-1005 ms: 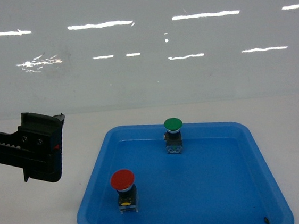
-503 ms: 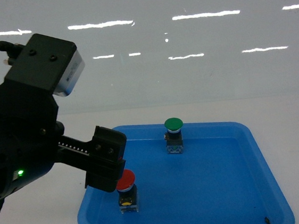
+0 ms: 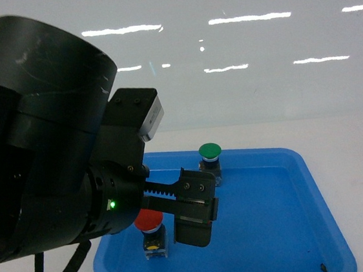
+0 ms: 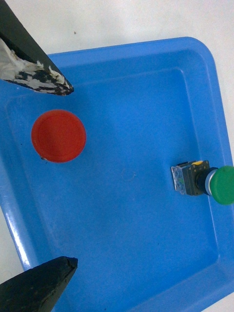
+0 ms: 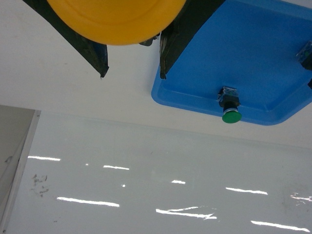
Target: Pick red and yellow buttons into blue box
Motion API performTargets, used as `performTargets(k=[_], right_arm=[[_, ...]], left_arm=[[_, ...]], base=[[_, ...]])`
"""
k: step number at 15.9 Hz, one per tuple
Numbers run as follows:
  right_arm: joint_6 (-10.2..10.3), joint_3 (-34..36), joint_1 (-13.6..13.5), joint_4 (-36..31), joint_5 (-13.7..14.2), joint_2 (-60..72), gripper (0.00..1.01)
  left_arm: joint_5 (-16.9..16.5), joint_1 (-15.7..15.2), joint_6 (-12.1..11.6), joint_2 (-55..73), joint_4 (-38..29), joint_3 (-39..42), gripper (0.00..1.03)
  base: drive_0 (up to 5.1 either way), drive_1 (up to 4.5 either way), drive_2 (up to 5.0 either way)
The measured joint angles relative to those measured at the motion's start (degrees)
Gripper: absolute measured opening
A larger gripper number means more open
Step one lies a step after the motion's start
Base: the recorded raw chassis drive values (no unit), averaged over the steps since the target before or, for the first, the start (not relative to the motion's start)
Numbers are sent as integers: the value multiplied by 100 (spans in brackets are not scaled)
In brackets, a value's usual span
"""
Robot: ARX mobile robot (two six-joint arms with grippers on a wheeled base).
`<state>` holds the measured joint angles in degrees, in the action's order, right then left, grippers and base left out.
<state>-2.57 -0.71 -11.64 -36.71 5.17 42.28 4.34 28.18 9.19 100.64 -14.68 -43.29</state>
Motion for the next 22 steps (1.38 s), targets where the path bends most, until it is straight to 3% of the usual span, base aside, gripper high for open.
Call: performTargets(k=[2, 7, 19, 22], right_arm=[[0, 0, 0, -2, -2, 0, 29], [0, 0, 0, -2, -2, 0, 29], [0, 0, 0, 0, -2, 0, 29], [0, 0, 0, 0, -2, 0, 29]], left_arm=[[48, 2, 249, 210, -129, 0, 98], [-11, -92, 542, 656, -444, 116, 98], [-341, -400, 538, 1392, -1259, 142, 97], [-328, -415, 529, 1545, -1408, 105, 76]], base=[[0, 0, 0], [0, 0, 0], [0, 0, 0], [0, 0, 0]])
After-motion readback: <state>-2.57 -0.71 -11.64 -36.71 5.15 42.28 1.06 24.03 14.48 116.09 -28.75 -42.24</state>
